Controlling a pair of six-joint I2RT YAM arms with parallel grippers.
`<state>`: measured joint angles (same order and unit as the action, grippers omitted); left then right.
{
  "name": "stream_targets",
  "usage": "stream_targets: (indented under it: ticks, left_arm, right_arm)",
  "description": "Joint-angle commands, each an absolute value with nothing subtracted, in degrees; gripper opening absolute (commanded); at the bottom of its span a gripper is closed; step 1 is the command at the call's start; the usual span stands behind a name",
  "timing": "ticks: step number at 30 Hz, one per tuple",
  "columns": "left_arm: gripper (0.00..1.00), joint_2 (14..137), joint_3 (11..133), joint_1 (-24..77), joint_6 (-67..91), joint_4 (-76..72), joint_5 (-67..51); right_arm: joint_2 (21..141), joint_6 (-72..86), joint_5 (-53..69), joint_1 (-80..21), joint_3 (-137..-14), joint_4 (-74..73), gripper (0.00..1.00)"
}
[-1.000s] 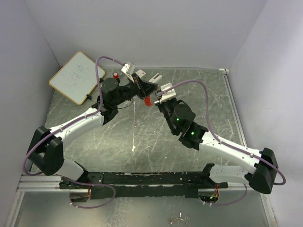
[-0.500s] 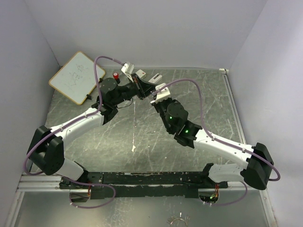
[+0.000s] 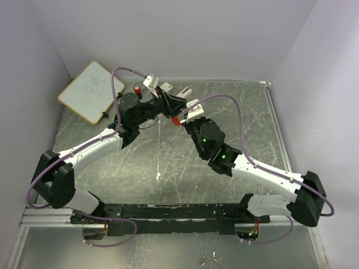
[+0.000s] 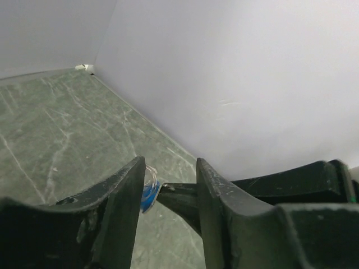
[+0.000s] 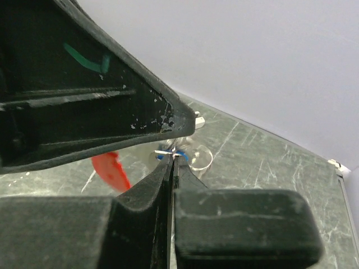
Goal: Remove the keys from the keyring
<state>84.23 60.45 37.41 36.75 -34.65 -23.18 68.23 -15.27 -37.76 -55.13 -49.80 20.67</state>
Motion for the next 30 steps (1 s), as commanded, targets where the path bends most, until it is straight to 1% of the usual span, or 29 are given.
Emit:
stream_targets:
  ticks: [1,3,4,9,12,16,19,26,28,30]
  left_arm:
    - [0.61,80.0,60.0,38.0,33.5,-33.3,-17.4]
    - [0.67,78.7,59.3,38.1,31.6,-32.7,-14.7]
    - [0.66,78.3,59.2,38.0,30.7,-32.4,-13.3]
    - [0.53,76.7,59.4,38.0,26.0,-30.4,-8.7]
    - [0.48,76.8,59.8,38.0,22.0,-29.6,-7.2]
    - [0.43,77.2,57.5,37.5,14.9,-34.4,-10.5]
    - [0.35,77.3,54.8,37.1,11.8,-38.3,-12.8]
    - [0.26,76.1,49.9,33.8,12.5,-46.3,-20.3]
    - [0.25,75.2,48.8,32.7,12.8,-47.6,-21.3]
    - [0.27,74.4,48.2,31.8,13.5,-48.0,-21.8]
  right_arm:
    - [65.9,-15.2,-38.6,-55.1,-49.3,19.6,0.00]
    - [65.3,-15.3,-38.8,-55.2,-49.4,19.3,0.00]
    - [65.1,-15.4,-38.8,-55.2,-49.4,19.1,0.00]
    - [64.8,-14.7,-37.6,-55.1,-51.4,15.1,0.00]
    - [64.1,-13.0,-34.9,-55.1,-53.9,9.7,0.00]
    - [63.0,-10.1,-29.9,-55.1,-59.0,0.8,0.00]
    - [62.4,-8.5,-24.7,-55.1,-63.2,-5.2,0.00]
    - [60.5,-8.6,-13.5,-55.1,-68.5,-15.9,0.00]
    - [60.8,-9.2,-10.9,-55.1,-69.7,-18.4,0.00]
    - [61.6,-9.7,-8.0,-55.2,-70.9,-21.1,0.00]
